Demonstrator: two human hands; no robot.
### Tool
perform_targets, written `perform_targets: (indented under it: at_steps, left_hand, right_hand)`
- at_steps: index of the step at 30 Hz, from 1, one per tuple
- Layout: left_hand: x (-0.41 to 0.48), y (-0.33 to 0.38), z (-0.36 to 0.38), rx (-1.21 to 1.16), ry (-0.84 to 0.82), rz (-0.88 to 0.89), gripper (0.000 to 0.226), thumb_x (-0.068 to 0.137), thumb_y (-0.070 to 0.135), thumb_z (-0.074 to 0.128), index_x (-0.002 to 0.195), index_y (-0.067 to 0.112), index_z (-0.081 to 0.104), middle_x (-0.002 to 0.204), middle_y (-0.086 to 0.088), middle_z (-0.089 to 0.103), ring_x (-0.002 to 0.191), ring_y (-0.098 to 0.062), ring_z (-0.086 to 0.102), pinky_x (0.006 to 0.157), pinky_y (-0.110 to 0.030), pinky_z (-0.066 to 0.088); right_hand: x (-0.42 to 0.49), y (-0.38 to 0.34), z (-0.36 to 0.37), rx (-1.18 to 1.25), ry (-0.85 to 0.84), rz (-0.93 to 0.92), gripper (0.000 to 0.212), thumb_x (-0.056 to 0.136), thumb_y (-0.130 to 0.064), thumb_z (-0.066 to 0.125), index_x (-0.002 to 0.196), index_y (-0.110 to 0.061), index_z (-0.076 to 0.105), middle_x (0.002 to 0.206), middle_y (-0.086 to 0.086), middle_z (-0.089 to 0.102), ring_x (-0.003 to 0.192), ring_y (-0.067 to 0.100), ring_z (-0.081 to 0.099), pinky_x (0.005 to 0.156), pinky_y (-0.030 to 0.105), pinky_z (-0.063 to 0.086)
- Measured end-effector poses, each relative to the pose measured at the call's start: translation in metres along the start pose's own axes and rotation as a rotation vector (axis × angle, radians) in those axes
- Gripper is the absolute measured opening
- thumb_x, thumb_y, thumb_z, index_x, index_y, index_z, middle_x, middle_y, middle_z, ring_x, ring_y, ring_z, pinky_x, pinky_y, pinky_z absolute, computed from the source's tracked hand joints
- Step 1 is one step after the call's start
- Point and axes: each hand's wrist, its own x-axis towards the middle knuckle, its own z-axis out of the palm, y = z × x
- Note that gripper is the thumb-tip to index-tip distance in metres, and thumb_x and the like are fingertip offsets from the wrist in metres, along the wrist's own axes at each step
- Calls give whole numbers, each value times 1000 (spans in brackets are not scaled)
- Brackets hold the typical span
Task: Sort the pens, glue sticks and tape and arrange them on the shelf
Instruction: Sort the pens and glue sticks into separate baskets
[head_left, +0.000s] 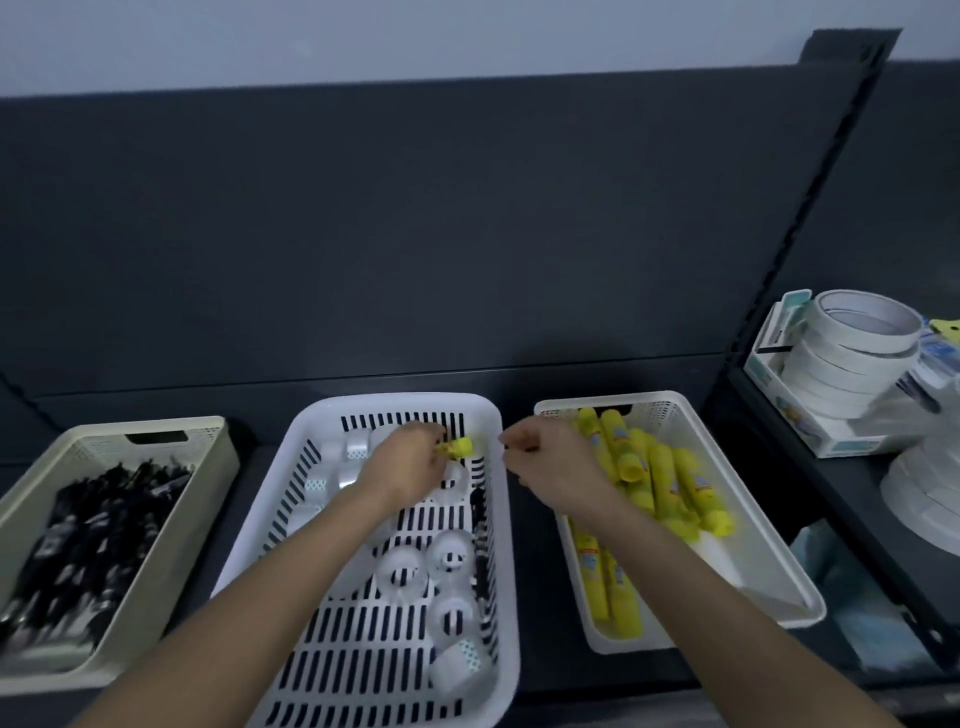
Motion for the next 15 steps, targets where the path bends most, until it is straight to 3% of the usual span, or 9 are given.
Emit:
perform_targets:
  at_steps: [2,4,6,8,11,13,15]
  left_hand:
    - [8,-8,4,117,-94,25,9,92,12,44,90,12,53,93,-8,59,91,-28,59,74,-37,49]
    - [15,-11,9,210,-141,42,11,93,12,42,94,16,52,98,-7,61,86,-24,60,73,-36,50]
    - [21,-13,13,283,-142,59,19,94,17,41,106,15,57,103,-5,63,90,-24,61,76,-34,48]
    - [26,-14,15,336,-152,82,24,94,28,42,103,13,59,102,-4,62,93,-25,60,78,-36,44]
    - [34,-16,13,378,-183,102,28,92,36,47,84,12,59,91,-5,60,82,-21,54,72,-33,42]
    - [37,-20,9,291,-176,92,40,89,48,52,69,13,52,74,-2,52,71,-18,50,64,-30,38]
    - [39,-25,5,164,-172,96,43,82,49,61,61,15,47,64,-1,47,64,-16,48,58,-29,34]
  right_hand:
    - [0,-7,14,-35,-10,-13,20,89,-14,58,107,-12,67,105,1,67,95,15,61,84,28,50]
    - [-2,-14,27,-54,-21,-26,18,89,-15,58,104,-10,67,102,4,67,92,15,60,79,25,48]
    - [-2,-17,41,-140,-67,-49,18,91,-16,55,102,-6,66,99,7,67,80,13,56,64,17,44]
    - [0,-18,59,-270,-151,-53,22,93,-11,48,106,-3,64,95,9,64,71,11,51,51,8,34]
    - [3,-19,84,-388,-237,5,23,92,-1,43,106,3,62,97,19,63,75,22,57,57,18,42]
    - [2,-20,93,-563,-256,31,19,93,2,43,87,-5,58,83,15,58,61,15,45,49,17,31]
    - [0,-20,99,-684,-237,34,36,94,3,42,63,-16,38,73,6,48,58,13,39,44,18,21]
